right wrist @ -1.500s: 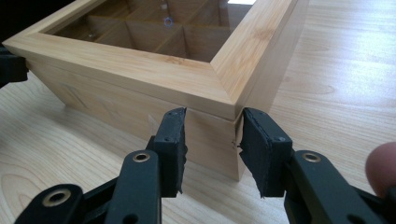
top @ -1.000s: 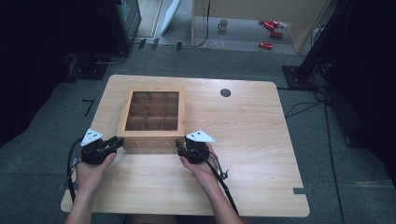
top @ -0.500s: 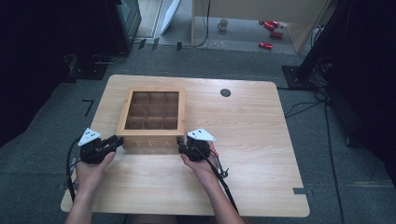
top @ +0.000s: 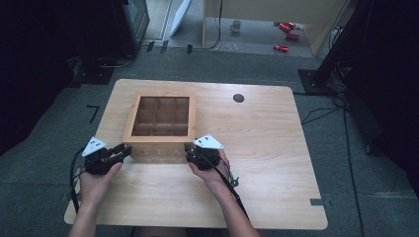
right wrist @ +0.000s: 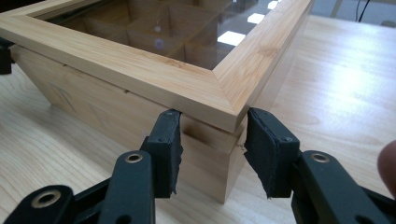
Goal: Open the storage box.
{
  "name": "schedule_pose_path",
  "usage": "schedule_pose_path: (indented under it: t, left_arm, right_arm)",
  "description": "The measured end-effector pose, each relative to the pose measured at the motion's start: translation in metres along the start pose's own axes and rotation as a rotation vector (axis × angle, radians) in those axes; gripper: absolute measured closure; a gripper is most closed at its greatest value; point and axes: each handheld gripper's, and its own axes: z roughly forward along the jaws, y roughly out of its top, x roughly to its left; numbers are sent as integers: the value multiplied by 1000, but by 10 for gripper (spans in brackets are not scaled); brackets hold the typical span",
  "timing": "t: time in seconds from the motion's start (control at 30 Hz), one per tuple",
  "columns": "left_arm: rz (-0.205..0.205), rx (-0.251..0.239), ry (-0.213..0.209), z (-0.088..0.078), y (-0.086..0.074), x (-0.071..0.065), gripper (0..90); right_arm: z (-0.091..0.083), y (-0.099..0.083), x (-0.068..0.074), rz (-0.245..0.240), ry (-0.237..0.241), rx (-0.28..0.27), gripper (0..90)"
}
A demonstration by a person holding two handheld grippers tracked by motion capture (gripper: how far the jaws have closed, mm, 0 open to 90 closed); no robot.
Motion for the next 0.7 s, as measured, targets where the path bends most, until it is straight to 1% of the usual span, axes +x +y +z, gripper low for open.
schedule_pose_path:
  t: [0.03, 0.13, 0.17, 0.2, 0.33, 0.4, 0.43, 0.47, 0.5, 0.53, 0.57, 0.6, 0.63, 0.67, 0.7]
  left_arm:
    - [0, 5, 2, 0, -3, 0, 632]
    - [4, 14, 7, -1, -6, 0, 609]
    - [7, 19, 18, -1, -8, 0, 609]
    - [10, 20, 28, -2, -11, 0, 580]
    - [-3, 33, 64, -10, -24, 2, 521]
    - [-20, 41, 83, -14, -32, 4, 501]
    - [-20, 41, 83, -14, -32, 4, 475]
    - [-28, 49, 102, -16, -37, 4, 461]
    - [-28, 49, 102, -16, -37, 4, 452]
    - [-30, 62, 117, -19, -43, 5, 442]
    - [-33, 67, 122, -20, -45, 4, 434]
    - [-33, 67, 122, -20, -45, 4, 424]
    - [-25, 82, 134, -21, -51, 2, 419]
    - [-11, 89, 148, -21, -54, 2, 417]
    - [-7, 95, 160, -21, -57, 1, 414]
  right_arm:
    - [-2, 3, 0, -26, -5, -10, 564]
    - [-4, 7, 1, -39, -9, -16, 556]
    - [-5, 9, 0, -44, -9, -21, 554]
    - [-8, 16, -1, -55, -6, -36, 552]
    - [-12, 28, -2, -74, -1, -52, 546]
    - [-14, 34, -3, -90, -2, -60, 540]
    - [-14, 34, -3, -90, -2, -60, 540]
    - [-15, 40, -4, -102, -2, -72, 530]
    - [-15, 42, -4, -107, -1, -74, 525]
    - [-15, 44, -5, -116, 0, -78, 519]
    - [-14, 47, -5, -123, 3, -83, 514]
    - [-14, 47, -5, -123, 3, -83, 514]
    - [-14, 52, -7, -132, 3, -92, 504]
    - [-14, 55, -8, -135, 4, -97, 500]
    - [-14, 58, -8, -136, 6, -103, 497]
